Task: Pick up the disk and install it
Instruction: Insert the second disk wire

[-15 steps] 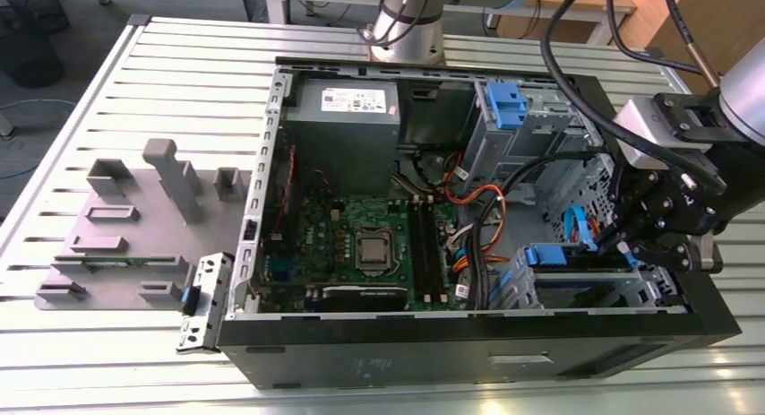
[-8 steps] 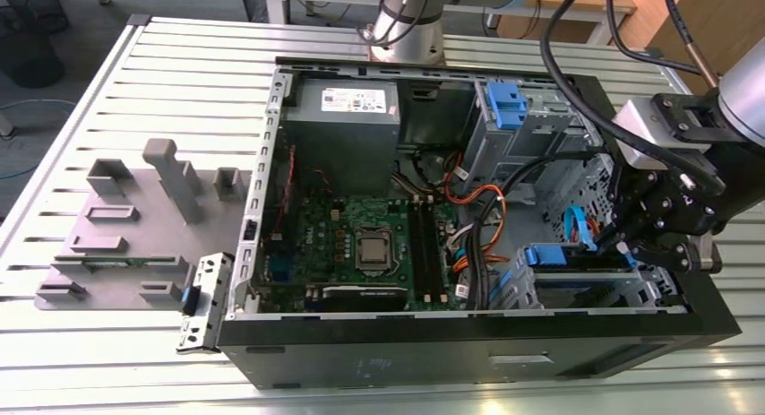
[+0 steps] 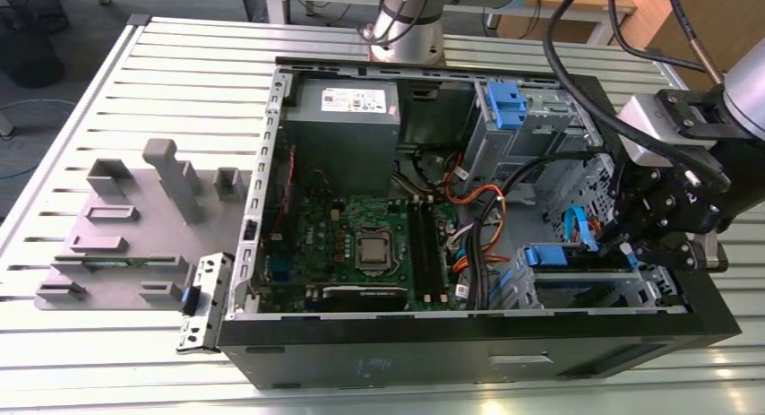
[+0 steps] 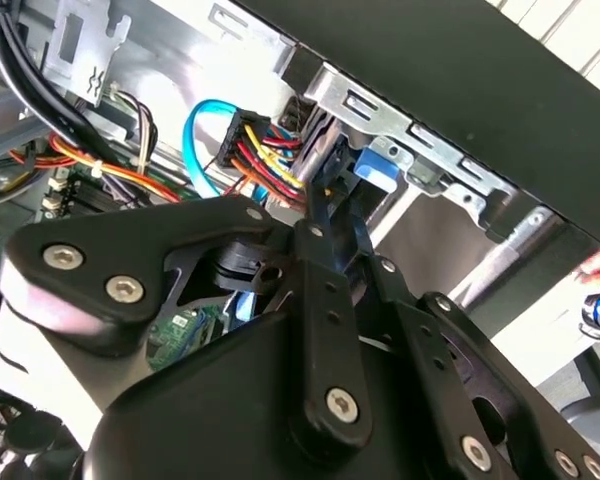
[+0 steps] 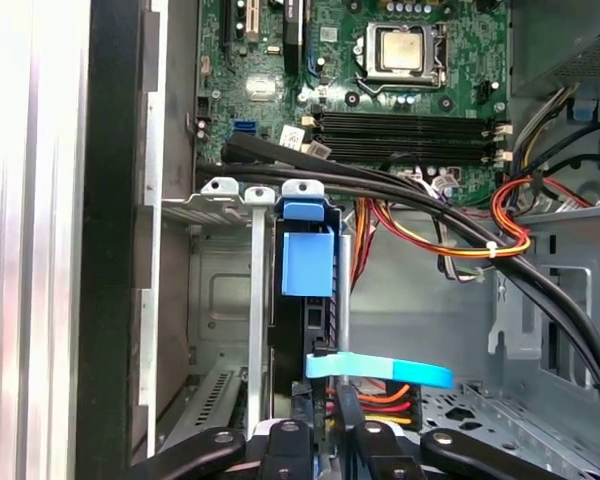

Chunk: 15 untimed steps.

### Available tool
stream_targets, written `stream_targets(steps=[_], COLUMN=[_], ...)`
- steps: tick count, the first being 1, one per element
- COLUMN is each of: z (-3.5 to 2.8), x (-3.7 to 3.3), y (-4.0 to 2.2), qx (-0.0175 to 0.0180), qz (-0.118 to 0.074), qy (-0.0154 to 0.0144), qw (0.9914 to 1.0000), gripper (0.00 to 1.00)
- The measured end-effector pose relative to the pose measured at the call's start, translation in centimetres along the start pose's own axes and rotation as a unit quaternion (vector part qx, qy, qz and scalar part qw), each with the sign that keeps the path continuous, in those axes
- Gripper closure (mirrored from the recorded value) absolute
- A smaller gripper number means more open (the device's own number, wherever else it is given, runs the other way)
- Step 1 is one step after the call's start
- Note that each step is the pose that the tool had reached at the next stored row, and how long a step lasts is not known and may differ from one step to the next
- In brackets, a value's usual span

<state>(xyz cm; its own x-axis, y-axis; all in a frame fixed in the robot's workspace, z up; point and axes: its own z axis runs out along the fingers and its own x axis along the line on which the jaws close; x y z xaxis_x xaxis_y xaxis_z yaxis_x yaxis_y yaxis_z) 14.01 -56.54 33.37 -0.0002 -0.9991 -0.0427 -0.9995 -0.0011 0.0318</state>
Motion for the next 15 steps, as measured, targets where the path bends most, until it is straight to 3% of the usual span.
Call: stream_targets(steps=[12, 15], z=[-3.57, -3.98], x=[-0.15, -0.17], y=[0.11, 0.13], qx=[0.0, 0.0], qz=[0.0, 0.0], qy=[0.0001, 0.0], qw=[1.0, 1.0], gripper=[0.76, 0.76])
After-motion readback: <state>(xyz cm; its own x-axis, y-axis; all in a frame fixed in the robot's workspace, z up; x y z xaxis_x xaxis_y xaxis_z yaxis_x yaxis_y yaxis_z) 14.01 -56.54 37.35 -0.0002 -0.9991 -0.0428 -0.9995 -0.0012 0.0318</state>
